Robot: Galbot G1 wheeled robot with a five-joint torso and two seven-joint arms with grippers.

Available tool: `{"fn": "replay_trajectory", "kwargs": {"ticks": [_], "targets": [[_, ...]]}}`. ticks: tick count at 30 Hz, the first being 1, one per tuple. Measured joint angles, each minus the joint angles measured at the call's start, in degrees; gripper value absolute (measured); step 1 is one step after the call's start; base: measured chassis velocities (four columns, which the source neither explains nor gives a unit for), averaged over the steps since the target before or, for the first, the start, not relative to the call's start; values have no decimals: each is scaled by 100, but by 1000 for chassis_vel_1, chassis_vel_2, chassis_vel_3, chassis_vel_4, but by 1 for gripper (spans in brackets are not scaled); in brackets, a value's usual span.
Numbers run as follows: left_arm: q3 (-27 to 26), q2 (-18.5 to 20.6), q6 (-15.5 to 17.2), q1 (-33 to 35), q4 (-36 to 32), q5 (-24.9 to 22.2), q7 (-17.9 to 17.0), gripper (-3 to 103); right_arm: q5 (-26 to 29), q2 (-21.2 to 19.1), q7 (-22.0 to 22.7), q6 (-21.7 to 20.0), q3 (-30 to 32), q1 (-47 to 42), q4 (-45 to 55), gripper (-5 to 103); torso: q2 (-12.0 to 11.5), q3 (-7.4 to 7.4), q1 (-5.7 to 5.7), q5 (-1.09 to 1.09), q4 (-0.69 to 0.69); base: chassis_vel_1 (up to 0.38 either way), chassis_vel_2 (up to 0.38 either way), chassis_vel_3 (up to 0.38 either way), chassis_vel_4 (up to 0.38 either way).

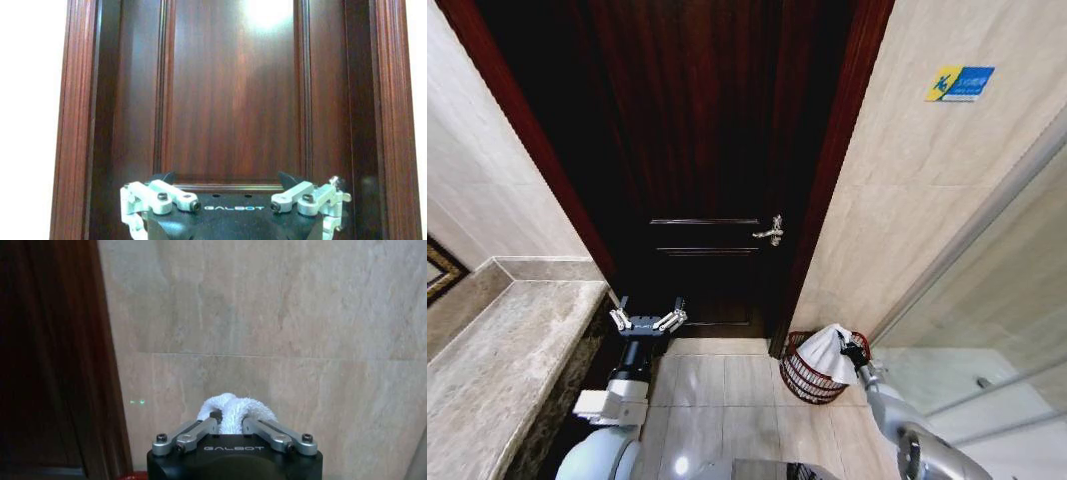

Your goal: Discard the used towel into the hamper.

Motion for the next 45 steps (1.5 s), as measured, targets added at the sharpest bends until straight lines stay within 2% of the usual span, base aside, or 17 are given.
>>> {"fn": "replay_trajectory", "kwargs": {"ticks": [7, 13, 15, 20, 22, 24, 25, 27, 29, 36, 37, 40, 41, 43, 44, 45], "targets": [[0, 0, 0, 0, 0, 0, 0, 100, 146, 108, 262, -565, -50, 112, 3, 4, 0, 0, 0, -1, 0, 0, 0, 0, 0], [0, 0, 0, 0, 0, 0, 0, 100, 181, 95, 110, -915, -81, 137, 28, 4, 0, 0, 0, 0, 0, 0, 0, 0, 0], [0, 0, 0, 0, 0, 0, 0, 100, 185, 65, 118, -1204, -83, 202, -45, 4, 0, 0, 0, -3, -1, 0, 0, 0, 0], [0, 0, 0, 0, 0, 0, 0, 100, 276, 73, 168, -1564, -95, 257, -62, 4, 0, 0, 0, 0, 0, 0, 0, 0, 0], [0, 0, 0, 0, 0, 0, 0, 100, 187, 70, 276, -1932, -100, 309, -66, 4, 0, 0, 0, 0, 0, 0, 0, 0, 0], [0, 0, 0, 0, 0, 0, 0, 100, 177, 68, 320, -2030, -101, 322, -72, 4, 0, 0, 0, -1, 0, 0, 0, 0, 0], [0, 0, 0, 0, 0, 0, 0, 100, 174, 59, 491, -2273, -98, 379, -124, 4, 0, 0, 0, 0, 0, 0, 0, 0, 0], [0, 0, 0, 0, 0, 0, 0, 100, 179, 55, 578, -2379, -94, 412, -155, 4, 0, 0, 0, -1, -1, 0, 0, 0, 0], [0, 0, 0, 0, 0, 0, 0, 100, 193, 43, 753, -2698, -96, 494, -179, 4, 0, 0, 0, -1, 0, 0, 0, 0, 0], [0, 0, 0, 0, 0, 0, 0, 100, 92, -14, 1028, -3220, -158, 696, -269, 4, 0, 0, 0, 0, 0, 0, 0, 0, 0], [0, 0, 0, 0, 0, 0, 0, 100, 115, -29, 1076, -3265, -172, 740, -301, 1, 0, 0, 0, 0, 0, 0, 0, 0, 0], [0, 0, 0, 0, 0, 0, 0, 100, 234, -49, 1260, -3286, -217, 820, -324, 10, 0, 0, 1, -1, 0, 0, 0, 0, 0], [0, 0, 0, 0, 0, 0, 0, 100, 247, -50, 1311, -3292, -247, 847, -321, 10, 0, 0, 1, -2, 0, 0, 0, 0, 0], [0, 0, 0, 0, 0, 0, 0, 100, 213, -52, 1535, -3348, -310, 890, -312, 21, 0, 0, 1, 0, 0, 0, 0, 0, 0], [0, 0, 0, 0, 0, 0, 0, 100, 213, -52, 1535, -3348, -310, 890, -312, 21, 0, 0, 1, 0, 0, 0, 0, 0, 0], [0, 0, 0, 0, 0, 0, 0, 100, 192, -54, 1874, -3379, -309, 920, -310, 26, 0, 0, 1, 1, 0, 0, 0, 0, 0]]}}
